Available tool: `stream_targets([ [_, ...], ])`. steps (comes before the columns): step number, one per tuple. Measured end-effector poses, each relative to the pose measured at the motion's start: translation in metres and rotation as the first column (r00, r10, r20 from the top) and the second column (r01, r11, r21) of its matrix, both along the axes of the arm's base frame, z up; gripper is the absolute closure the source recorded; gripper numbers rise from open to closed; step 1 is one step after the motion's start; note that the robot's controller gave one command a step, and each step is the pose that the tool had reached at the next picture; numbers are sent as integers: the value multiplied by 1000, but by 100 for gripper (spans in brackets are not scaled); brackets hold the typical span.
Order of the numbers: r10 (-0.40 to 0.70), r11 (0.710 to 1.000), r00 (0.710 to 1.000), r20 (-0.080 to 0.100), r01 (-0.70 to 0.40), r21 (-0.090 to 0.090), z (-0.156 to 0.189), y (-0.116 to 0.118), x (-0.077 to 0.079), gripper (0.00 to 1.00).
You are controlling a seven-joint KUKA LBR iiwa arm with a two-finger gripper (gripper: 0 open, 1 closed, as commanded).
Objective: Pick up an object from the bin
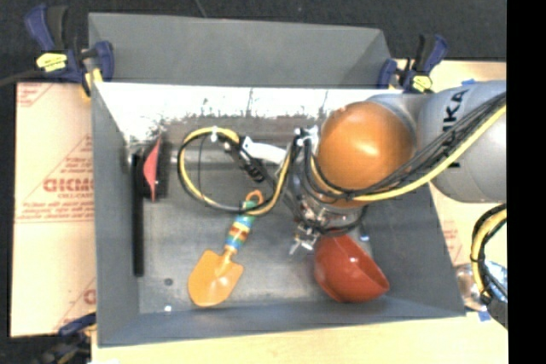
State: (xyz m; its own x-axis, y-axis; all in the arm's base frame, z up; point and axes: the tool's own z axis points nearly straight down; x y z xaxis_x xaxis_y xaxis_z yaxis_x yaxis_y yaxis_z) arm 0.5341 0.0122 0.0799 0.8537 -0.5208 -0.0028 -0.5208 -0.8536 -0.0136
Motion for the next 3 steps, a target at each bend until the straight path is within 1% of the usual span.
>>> stream_targets([
  [1, -110, 994, 994, 1, 110, 1, -4, -1, 6, 100],
  [2, 47, 999, 999, 0, -47, 1, -3, -8, 7, 100],
  [3, -164, 986, 986, -4, 164, 2, 14, -6, -1, 100],
])
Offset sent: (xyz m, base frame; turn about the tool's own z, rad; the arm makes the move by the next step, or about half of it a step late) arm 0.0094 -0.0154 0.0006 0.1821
